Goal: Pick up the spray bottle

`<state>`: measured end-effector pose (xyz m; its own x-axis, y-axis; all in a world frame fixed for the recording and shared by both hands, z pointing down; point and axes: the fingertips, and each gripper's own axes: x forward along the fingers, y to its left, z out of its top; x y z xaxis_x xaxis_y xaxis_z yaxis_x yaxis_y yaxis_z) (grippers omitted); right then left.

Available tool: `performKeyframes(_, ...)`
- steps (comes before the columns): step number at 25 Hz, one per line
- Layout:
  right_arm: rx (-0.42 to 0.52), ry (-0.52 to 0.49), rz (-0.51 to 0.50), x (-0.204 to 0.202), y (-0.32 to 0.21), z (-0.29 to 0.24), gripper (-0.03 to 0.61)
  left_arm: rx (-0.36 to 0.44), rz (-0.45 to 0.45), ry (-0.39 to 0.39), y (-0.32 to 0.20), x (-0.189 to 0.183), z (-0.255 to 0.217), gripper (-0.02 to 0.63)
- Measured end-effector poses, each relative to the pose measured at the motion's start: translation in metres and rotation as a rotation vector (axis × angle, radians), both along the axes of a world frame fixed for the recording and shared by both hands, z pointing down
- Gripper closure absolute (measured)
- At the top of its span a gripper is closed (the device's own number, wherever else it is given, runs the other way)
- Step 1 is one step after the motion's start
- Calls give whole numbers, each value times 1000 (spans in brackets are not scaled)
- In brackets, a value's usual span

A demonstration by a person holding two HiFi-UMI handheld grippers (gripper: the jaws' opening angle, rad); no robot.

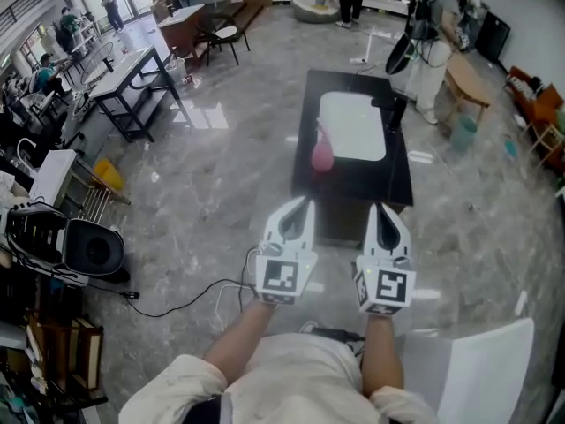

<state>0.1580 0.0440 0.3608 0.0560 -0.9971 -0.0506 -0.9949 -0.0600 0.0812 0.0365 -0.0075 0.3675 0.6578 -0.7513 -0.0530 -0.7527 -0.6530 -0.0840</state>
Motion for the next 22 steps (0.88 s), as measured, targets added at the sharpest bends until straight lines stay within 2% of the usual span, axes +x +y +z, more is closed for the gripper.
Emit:
performKeyframes(4,-9,-9,-23,16,-20,5,574,-17,-23,9,-16,13,4,612)
performKeyframes(8,-26,-31,-27,22,-33,11,574,5,-29,-22,-28,19,5,612)
performKeyframes(13,-29,-36,-38,26,-60,19,573,-19,-28,-2,-53,28,15,612)
performKeyframes(22,-28,-4,-31,26,-133,16,574,-21,-10,20,-126,32,16,612)
